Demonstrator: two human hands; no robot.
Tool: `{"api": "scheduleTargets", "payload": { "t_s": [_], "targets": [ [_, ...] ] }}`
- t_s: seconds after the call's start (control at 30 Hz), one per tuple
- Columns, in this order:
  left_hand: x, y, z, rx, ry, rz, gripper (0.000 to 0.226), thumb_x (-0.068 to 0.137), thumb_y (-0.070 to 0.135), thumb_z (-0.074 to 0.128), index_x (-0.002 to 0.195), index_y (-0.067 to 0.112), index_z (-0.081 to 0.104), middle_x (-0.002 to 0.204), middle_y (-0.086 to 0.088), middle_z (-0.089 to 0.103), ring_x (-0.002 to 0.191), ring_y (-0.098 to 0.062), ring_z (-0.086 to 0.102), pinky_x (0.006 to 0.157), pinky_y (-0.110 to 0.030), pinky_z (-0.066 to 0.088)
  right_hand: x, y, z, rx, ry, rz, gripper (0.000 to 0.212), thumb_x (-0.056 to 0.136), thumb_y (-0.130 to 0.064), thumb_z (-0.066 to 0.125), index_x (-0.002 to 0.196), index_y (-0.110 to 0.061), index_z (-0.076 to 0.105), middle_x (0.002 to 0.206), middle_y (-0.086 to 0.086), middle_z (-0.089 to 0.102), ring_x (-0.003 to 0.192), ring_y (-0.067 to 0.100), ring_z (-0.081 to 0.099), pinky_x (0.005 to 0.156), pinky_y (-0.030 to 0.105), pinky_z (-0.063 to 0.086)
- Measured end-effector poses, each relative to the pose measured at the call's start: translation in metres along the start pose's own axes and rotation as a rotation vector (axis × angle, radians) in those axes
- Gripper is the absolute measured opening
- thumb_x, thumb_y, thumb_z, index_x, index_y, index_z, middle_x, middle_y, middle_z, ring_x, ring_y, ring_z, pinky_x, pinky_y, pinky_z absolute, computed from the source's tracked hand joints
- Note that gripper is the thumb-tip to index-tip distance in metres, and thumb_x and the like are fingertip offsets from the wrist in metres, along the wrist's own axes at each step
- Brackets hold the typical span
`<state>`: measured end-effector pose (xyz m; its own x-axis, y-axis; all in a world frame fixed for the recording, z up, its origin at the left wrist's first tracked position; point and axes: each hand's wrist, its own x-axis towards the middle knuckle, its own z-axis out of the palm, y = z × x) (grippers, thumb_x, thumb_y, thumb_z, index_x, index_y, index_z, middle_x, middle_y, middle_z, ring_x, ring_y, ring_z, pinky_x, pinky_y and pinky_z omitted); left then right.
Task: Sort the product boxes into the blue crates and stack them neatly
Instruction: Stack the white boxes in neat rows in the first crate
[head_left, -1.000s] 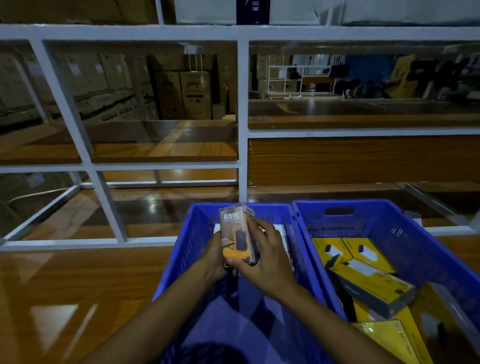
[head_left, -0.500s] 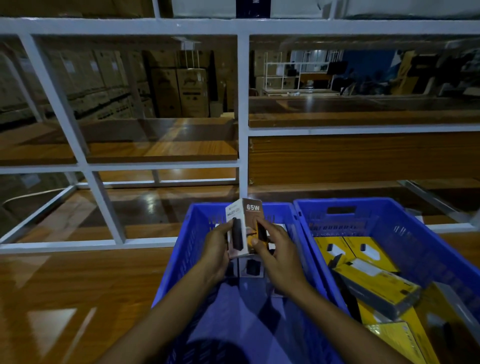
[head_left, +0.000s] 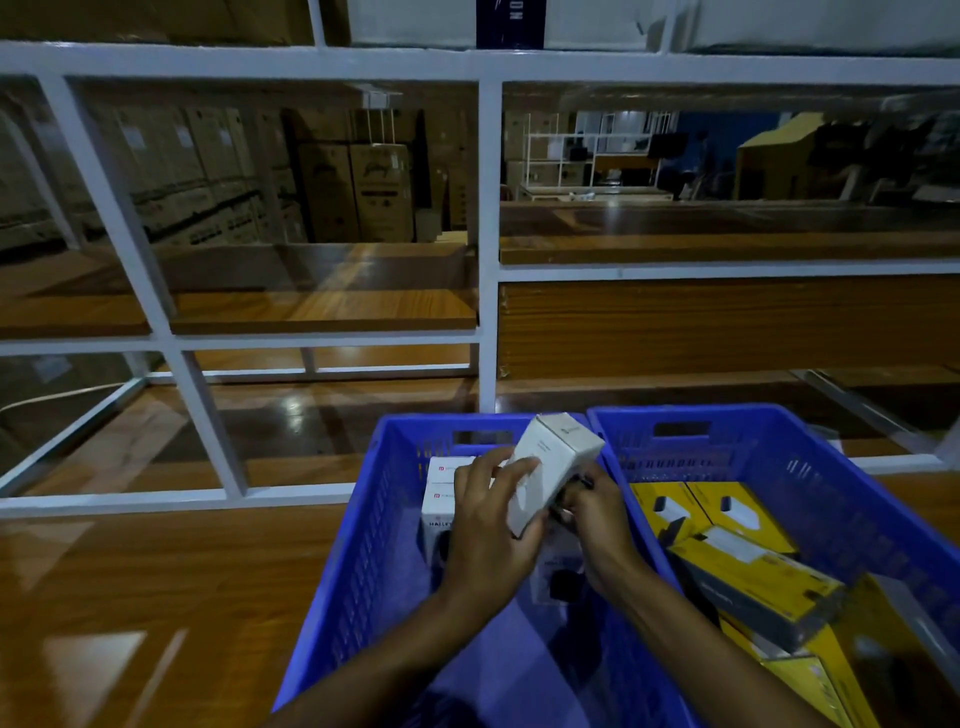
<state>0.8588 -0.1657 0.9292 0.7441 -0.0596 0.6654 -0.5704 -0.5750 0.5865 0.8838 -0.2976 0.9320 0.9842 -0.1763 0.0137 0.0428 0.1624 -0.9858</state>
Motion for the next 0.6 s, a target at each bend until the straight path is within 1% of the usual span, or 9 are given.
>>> {"api": "scheduleTargets", "payload": {
  "t_s": [0.07, 0.13, 0.2, 0.27, 0.37, 0.43, 0.5, 0.57, 0.6],
  "targets": [
    [0.003, -0.003, -0.003, -0.036, 0.017, 0.010, 0.056, 0.076, 0.008, 0.075, 0.124, 0.025, 0.053, 0.134, 0.002, 0.052, 0.123, -0.015, 0.046, 0.099, -0.026, 0.046, 0.000, 0.002, -0.001, -0.063, 0.035, -0.054, 0.041, 0.086, 0.007, 0.057, 0.116, -0.019, 0.063, 0.099, 0.000, 0.074, 0.091, 0.016, 0.071, 0.071, 0.034, 0.059],
    [0.005, -0.004, -0.007, -0.086, 0.041, -0.037, 0.057, 0.075, 0.000, 0.073, 0.123, 0.022, 0.052, 0.132, 0.004, 0.052, 0.123, -0.012, 0.048, 0.101, -0.021, 0.044, 0.000, 0.005, -0.001, -0.194, 0.040, -0.142, 0.046, 0.080, 0.001, 0.068, 0.119, -0.022, 0.058, 0.109, -0.003, 0.070, 0.102, 0.015, 0.067, 0.081, 0.039, 0.059],
    [0.007, -0.002, -0.010, -0.159, 0.059, -0.147, 0.066, 0.077, -0.004, 0.070, 0.127, 0.030, 0.044, 0.131, 0.007, 0.051, 0.122, -0.006, 0.049, 0.102, -0.020, 0.044, -0.003, 0.005, 0.000, -0.290, 0.011, -0.211, 0.054, 0.080, 0.002, 0.071, 0.121, -0.026, 0.051, 0.115, -0.007, 0.065, 0.107, 0.007, 0.063, 0.084, 0.029, 0.058],
    [0.009, -0.004, -0.013, -0.231, 0.061, -0.223, 0.073, 0.078, -0.005, 0.070, 0.125, 0.040, 0.038, 0.130, 0.011, 0.051, 0.121, 0.003, 0.050, 0.100, -0.017, 0.046, -0.005, 0.004, 0.001, -0.337, -0.011, -0.269, 0.055, 0.080, 0.005, 0.072, 0.119, -0.028, 0.050, 0.117, -0.011, 0.062, 0.108, 0.000, 0.061, 0.080, 0.017, 0.056],
    [0.015, -0.007, -0.018, -0.264, 0.048, -0.270, 0.067, 0.080, 0.009, 0.077, 0.124, 0.040, 0.037, 0.125, 0.016, 0.052, 0.112, 0.015, 0.050, 0.089, -0.017, 0.051, -0.003, 0.004, 0.001, -0.433, -0.014, -0.292, 0.050, 0.080, -0.001, 0.076, 0.110, -0.032, 0.050, 0.109, -0.013, 0.063, 0.100, -0.002, 0.062, 0.071, 0.012, 0.054],
    [0.019, -0.008, -0.024, -0.285, -0.003, -0.353, 0.065, 0.079, 0.021, 0.081, 0.123, 0.040, 0.038, 0.121, 0.013, 0.056, 0.104, 0.010, 0.056, 0.080, -0.021, 0.056, 0.000, 0.008, 0.000, -0.479, -0.017, -0.254, 0.046, 0.081, -0.007, 0.076, 0.104, -0.038, 0.051, 0.106, -0.008, 0.067, 0.093, 0.005, 0.067, 0.071, 0.022, 0.058],
    [0.023, -0.014, -0.030, -0.259, -0.056, -0.459, 0.071, 0.077, 0.027, 0.082, 0.131, 0.039, 0.036, 0.118, 0.006, 0.058, 0.099, 0.002, 0.059, 0.078, -0.034, 0.060, 0.001, 0.011, -0.001, -0.504, -0.056, -0.217, 0.042, 0.083, -0.011, 0.076, 0.106, -0.037, 0.053, 0.104, -0.004, 0.070, 0.088, 0.009, 0.069, 0.072, 0.032, 0.060],
    [0.026, -0.023, -0.033, -0.243, -0.140, -0.560, 0.086, 0.076, 0.020, 0.081, 0.142, 0.036, 0.029, 0.117, 0.001, 0.058, 0.098, -0.009, 0.063, 0.080, -0.042, 0.060, 0.001, 0.013, -0.002, -0.564, -0.109, -0.188, 0.046, 0.083, -0.010, 0.075, 0.116, -0.032, 0.053, 0.097, -0.005, 0.069, 0.082, 0.008, 0.070, 0.067, 0.027, 0.058],
    [0.027, -0.028, -0.033, -0.244, -0.187, -0.602, 0.091, 0.074, 0.013, 0.080, 0.144, 0.037, 0.025, 0.115, -0.002, 0.060, 0.097, -0.013, 0.065, 0.079, -0.042, 0.060, 0.001, 0.014, -0.002, -0.603, -0.139, -0.176, 0.050, 0.082, -0.010, 0.075, 0.120, -0.031, 0.051, 0.095, -0.006, 0.069, 0.080, 0.008, 0.070, 0.065, 0.027, 0.058]
  ]
}}
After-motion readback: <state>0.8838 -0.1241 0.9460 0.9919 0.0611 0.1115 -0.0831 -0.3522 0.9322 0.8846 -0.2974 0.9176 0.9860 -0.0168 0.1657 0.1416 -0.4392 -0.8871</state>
